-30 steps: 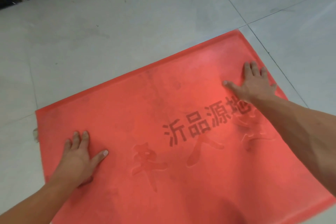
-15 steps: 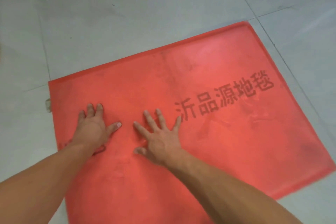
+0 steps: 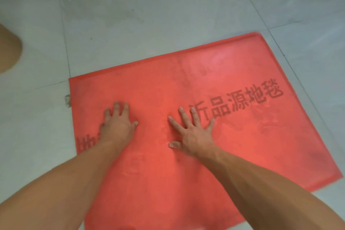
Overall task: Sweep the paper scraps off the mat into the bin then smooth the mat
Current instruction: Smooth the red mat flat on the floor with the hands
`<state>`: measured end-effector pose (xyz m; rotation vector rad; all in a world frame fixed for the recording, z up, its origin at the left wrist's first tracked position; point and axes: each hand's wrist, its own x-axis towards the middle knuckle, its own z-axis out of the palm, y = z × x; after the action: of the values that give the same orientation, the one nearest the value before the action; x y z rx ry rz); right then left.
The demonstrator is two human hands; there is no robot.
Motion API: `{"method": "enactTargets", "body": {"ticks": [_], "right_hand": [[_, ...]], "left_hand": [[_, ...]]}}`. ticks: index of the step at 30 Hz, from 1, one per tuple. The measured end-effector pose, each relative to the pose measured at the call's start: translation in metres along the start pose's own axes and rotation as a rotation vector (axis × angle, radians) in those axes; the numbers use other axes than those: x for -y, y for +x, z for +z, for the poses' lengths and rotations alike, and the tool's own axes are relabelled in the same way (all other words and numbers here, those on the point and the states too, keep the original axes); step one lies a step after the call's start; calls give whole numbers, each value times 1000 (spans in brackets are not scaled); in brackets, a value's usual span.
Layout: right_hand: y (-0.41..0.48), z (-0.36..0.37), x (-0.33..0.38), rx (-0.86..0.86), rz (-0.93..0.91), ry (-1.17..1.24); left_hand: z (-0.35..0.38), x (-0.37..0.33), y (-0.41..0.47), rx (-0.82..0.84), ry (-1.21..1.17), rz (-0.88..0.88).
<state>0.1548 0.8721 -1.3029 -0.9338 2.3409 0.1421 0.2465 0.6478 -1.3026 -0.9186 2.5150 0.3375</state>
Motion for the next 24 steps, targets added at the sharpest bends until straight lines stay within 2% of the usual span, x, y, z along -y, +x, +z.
{"method": "enactTargets", "body": {"ticks": [3, 5, 18, 21, 24], "right_hand": [[1, 1, 0, 12, 3, 1], [2, 2, 0, 17, 9, 2], [-3, 4, 1, -6, 8, -37], [-3, 5, 1, -16, 5, -46], [-2, 7, 0, -14, 10, -61]], "left_hand": [[11, -31, -44, 43, -34, 131], [22, -33, -63, 66, -16, 152], [51, 37, -118, 75, -37, 38], [48, 43, -117, -14, -22, 61], [34, 51, -90, -138, -53, -25]]}}
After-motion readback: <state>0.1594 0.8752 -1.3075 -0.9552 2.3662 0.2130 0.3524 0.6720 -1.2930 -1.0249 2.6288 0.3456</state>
